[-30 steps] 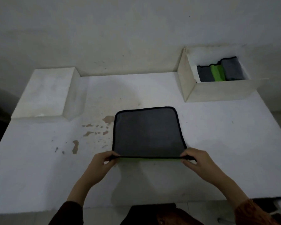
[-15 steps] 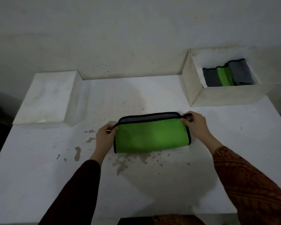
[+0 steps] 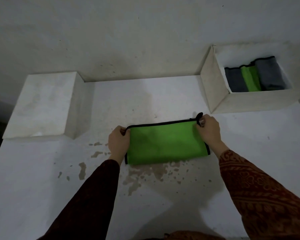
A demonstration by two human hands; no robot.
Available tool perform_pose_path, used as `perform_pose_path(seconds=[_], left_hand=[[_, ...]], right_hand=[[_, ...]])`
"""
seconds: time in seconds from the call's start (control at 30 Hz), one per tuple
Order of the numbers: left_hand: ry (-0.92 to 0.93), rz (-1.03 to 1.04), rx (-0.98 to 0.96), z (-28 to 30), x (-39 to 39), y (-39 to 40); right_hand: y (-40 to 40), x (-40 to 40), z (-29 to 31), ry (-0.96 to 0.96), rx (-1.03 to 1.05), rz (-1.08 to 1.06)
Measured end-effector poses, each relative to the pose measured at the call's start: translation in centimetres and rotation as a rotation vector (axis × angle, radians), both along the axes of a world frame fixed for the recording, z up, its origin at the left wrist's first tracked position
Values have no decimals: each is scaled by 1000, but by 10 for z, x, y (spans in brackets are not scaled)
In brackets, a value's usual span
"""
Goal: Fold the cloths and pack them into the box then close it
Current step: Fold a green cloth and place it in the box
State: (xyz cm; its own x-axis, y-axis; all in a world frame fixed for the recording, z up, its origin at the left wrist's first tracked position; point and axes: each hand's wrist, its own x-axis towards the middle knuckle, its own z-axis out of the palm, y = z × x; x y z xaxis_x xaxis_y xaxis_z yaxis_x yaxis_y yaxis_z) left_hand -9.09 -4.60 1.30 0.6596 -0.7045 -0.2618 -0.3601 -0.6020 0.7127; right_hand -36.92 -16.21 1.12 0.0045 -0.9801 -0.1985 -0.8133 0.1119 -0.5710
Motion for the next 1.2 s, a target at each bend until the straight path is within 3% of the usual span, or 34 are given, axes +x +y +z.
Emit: perform_pose_path(seconds=[0.17,0.27,0.4,0.5,0.63,0.8,1.0,1.1,1.2], left_hand=[[60,-134,127,0,-8,18],[73,-177,225,-6,-12,31],[110,-127,186,-3,-16,37],[184,-23,90,2,-19,43],[280,3,1,4,-14,49],[297,-53,-55,2,-15,50],[420,-11,-21,5,-16,49],[525,64,-25,10,-17,47],[494,30,-31,10,-18,48]], right_hand=[[30,-11,4,49,325,-37],[41,-12,3,73,375,-38],[43,-9,11,50,406,-28],[46,-13,17,-136,465,-137],[51,-15,27,-535,508,-280],[68,30,53,-662,347,-84],[109,114,47,-450,262,337],[126,141,32,-410,239,461],[130,150,21,-352,285,556]])
